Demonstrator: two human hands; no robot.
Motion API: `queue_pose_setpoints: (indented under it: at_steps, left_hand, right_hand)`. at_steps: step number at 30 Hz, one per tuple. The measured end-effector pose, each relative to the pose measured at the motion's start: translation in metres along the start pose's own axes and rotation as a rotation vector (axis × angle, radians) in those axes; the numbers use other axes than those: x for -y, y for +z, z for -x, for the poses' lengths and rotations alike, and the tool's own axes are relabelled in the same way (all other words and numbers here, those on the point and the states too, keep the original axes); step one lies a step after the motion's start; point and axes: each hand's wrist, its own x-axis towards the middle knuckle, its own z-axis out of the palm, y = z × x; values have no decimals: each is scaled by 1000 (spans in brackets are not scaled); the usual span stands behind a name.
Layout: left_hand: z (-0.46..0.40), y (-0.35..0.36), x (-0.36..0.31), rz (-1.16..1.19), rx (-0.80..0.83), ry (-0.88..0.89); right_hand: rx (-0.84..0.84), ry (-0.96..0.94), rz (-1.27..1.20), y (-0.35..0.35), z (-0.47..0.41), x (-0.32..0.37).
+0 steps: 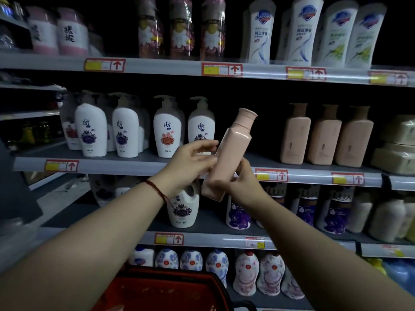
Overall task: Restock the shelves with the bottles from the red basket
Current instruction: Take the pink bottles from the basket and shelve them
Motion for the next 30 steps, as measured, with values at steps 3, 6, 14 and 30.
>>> queue_pose_setpoints:
  at_steps: [3,6,14,30]
  left_hand:
    - [-1,-7,13,-16,15,-170]
    - [0,-10,17,157,186,-353]
    - [0,-2,25,147,-51,-225]
    - [-77,72,48,75,-51,-134]
  right_hand:
    - [108,26,-132,-13,-3,4]
    - [228,68,-300,-15,-7,10]
    - [218,-1,-58,-25,-17,13]
    - [-214,-5,225,-76,-49,-21]
